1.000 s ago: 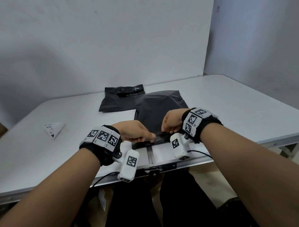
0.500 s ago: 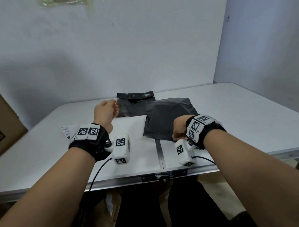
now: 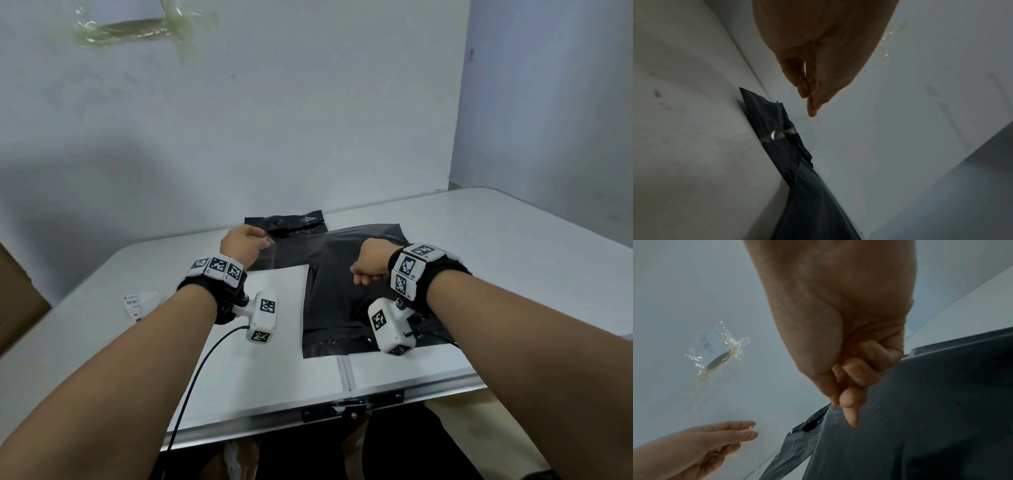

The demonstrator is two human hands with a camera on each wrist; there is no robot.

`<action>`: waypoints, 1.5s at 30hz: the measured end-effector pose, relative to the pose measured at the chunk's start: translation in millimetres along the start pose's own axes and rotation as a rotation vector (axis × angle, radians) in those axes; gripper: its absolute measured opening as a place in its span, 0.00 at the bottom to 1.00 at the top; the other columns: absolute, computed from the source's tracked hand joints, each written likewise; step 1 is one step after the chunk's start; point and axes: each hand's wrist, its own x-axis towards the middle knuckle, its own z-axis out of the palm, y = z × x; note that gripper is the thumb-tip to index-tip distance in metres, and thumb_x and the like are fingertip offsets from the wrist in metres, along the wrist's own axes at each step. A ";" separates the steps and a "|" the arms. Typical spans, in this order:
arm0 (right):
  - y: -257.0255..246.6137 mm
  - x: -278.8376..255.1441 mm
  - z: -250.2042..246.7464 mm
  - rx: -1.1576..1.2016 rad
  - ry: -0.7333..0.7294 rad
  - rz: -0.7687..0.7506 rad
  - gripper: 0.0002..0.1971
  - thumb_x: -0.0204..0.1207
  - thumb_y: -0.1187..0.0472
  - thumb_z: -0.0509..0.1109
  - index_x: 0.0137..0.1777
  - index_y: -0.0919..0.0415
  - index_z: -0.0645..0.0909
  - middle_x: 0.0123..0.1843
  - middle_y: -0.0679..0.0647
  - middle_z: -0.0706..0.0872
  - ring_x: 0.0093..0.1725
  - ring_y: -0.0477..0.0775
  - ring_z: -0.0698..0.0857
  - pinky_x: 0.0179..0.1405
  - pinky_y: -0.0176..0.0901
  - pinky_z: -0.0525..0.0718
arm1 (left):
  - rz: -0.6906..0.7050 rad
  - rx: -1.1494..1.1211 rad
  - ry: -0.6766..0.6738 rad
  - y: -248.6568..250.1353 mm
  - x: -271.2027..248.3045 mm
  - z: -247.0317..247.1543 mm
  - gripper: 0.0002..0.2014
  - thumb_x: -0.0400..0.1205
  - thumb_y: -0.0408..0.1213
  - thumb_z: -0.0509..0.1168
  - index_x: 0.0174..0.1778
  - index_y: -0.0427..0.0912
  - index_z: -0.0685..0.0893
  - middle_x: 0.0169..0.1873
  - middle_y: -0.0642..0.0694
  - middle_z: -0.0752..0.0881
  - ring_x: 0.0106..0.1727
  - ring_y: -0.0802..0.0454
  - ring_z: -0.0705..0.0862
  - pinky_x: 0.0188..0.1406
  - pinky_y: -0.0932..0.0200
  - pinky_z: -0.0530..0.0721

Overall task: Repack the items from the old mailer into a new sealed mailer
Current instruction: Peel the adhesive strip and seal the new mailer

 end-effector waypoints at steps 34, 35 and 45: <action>25.1 101.5 -29.0 0.390 0.324 -0.023 0.15 0.78 0.60 0.62 0.39 0.63 0.89 0.27 0.50 0.85 0.23 0.46 0.80 0.36 0.35 0.79 | -0.170 -0.024 0.110 -37.9 136.4 48.8 0.07 0.79 0.35 0.65 0.49 0.42 0.86 0.36 0.43 0.89 0.24 0.53 0.88 0.39 0.54 0.91; 23.6 100.4 -28.4 0.383 0.326 -0.024 0.15 0.78 0.60 0.62 0.39 0.62 0.89 0.27 0.50 0.85 0.23 0.45 0.80 0.34 0.34 0.79 | -0.154 0.000 0.115 -37.1 133.4 47.2 0.06 0.79 0.35 0.65 0.48 0.43 0.86 0.37 0.44 0.89 0.22 0.55 0.87 0.41 0.53 0.90; 15.5 83.8 -23.3 0.391 0.320 -0.049 0.15 0.78 0.60 0.62 0.35 0.60 0.87 0.27 0.49 0.85 0.24 0.45 0.80 0.26 0.32 0.74 | -0.231 0.108 -0.088 -22.7 107.5 27.6 0.17 0.82 0.38 0.63 0.63 0.32 0.78 0.48 0.38 0.90 0.46 0.46 0.90 0.45 0.54 0.84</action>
